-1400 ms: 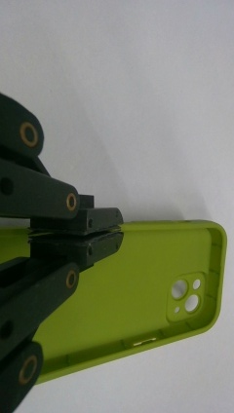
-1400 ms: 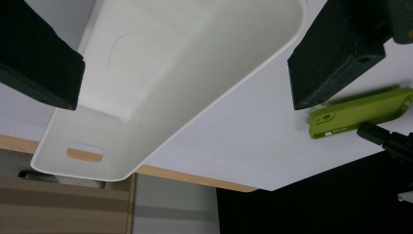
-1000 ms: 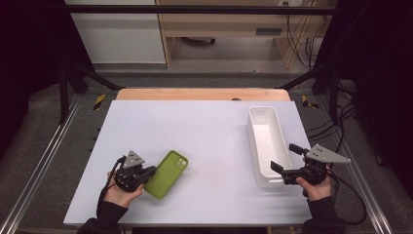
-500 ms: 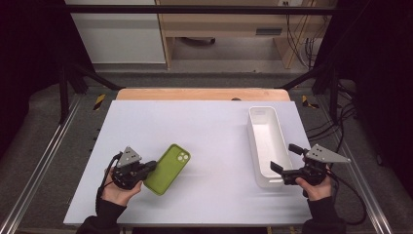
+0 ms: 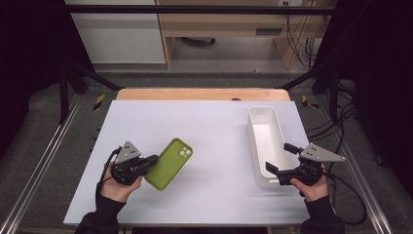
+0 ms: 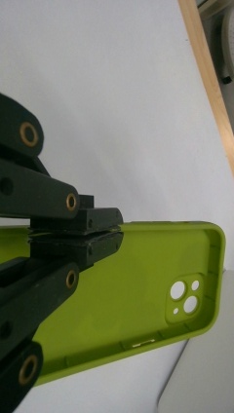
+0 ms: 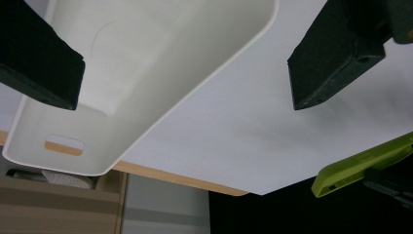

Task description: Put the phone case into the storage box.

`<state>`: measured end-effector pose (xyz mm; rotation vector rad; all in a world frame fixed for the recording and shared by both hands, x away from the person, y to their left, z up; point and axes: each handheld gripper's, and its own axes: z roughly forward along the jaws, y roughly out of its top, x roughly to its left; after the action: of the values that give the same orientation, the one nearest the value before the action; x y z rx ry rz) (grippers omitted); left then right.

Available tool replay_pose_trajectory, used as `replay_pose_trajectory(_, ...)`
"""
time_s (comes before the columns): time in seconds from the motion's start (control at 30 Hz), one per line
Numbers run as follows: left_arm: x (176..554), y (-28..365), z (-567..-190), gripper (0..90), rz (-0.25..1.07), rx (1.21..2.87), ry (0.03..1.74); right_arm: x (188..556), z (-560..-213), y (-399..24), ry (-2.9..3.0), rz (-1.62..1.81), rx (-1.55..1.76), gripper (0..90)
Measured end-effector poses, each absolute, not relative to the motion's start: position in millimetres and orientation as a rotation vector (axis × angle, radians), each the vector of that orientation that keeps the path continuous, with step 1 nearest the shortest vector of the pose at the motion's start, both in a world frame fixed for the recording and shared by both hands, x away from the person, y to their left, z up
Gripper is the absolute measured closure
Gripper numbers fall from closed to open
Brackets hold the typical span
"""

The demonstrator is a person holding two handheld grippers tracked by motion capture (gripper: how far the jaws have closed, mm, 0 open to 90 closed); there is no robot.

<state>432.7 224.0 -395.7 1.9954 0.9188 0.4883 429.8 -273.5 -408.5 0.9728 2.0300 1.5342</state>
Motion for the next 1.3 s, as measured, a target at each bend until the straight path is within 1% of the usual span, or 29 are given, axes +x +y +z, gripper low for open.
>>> replay_pose_trajectory(0.27, 440.0, 218.4, -389.5, 88.0, 0.5, 1.97, 0.888, 428.8, -404.0, -263.4, 2.051, 1.527, 0.95, 0.5)
replay_pose_trajectory(0.9, 450.4, 183.7, -388.0, 88.0, 0.497, 2.007, 0.782, 430.3, -400.4, -241.6, 2.099, 1.52, 0.942, 0.5)
replay_pose_trajectory(1.3, 446.4, 170.8, -391.4, 88.1, 0.494, 2.027, 0.753, 431.9, -398.6, -226.5, 2.139, 1.513, 0.929, 0.6)
